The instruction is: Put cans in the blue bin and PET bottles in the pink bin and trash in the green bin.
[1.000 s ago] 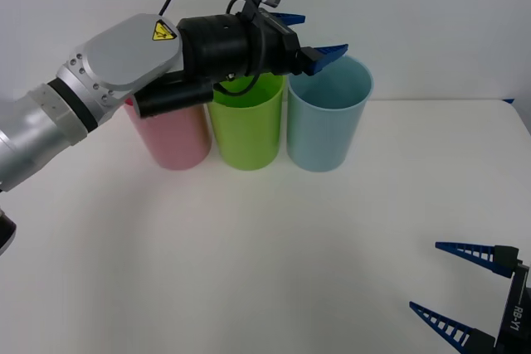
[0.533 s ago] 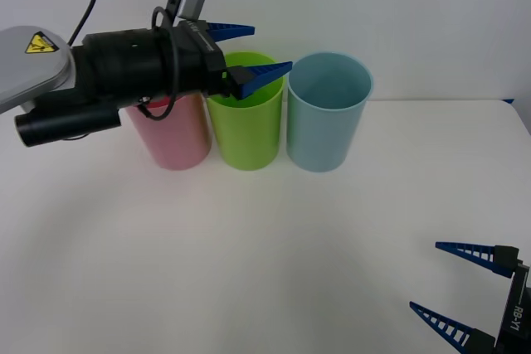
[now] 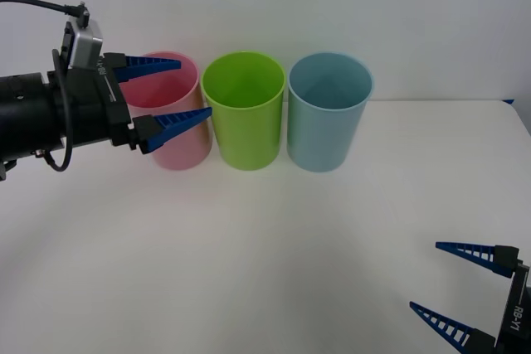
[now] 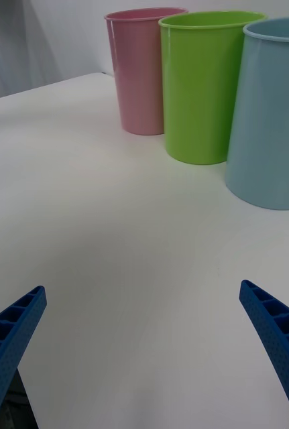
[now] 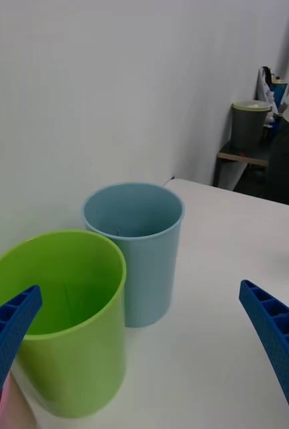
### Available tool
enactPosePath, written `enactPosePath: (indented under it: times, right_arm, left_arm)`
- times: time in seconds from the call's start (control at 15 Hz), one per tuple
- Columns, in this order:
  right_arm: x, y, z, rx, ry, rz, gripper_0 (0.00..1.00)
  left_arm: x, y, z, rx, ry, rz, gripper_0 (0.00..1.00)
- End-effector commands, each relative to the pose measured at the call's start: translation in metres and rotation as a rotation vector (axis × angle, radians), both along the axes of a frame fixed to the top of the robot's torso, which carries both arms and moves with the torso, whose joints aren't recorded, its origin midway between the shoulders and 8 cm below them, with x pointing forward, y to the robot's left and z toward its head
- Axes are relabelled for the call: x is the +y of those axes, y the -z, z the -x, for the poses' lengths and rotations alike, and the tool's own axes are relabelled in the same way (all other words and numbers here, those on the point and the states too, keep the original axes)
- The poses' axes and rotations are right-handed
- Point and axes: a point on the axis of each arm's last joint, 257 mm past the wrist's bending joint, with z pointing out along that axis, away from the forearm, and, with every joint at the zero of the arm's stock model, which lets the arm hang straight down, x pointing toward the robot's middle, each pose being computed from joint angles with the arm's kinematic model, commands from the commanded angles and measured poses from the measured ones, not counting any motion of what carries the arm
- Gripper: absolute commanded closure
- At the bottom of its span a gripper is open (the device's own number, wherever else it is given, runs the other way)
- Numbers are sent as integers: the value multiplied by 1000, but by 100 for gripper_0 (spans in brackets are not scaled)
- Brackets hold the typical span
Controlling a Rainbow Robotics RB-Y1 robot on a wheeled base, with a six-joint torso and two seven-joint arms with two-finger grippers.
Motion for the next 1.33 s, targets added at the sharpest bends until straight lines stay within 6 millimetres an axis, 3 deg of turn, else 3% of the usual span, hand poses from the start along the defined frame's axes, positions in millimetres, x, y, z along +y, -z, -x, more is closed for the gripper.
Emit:
enactPosePath:
  times: [0.07, 0.33, 0.6, 1.0, 1.33]
  right_arm:
    - [0, 0, 0, 0, 0, 0, 0]
    - [0, 0, 0, 0, 0, 0, 0]
    - [0, 0, 0, 0, 0, 0, 0]
    - [0, 0, 0, 0, 0, 0, 0]
    - [0, 0, 0, 0, 0, 0, 0]
  left_arm:
    - [28, 5, 27, -21, 5, -16, 0]
    - [62, 28, 54, -10, -24, -26, 0]
    - [89, 73, 72, 32, -92, -60, 0]
    - [111, 125, 93, 87, -183, -87, 0]
    - [115, 146, 117, 127, -236, -80, 0]
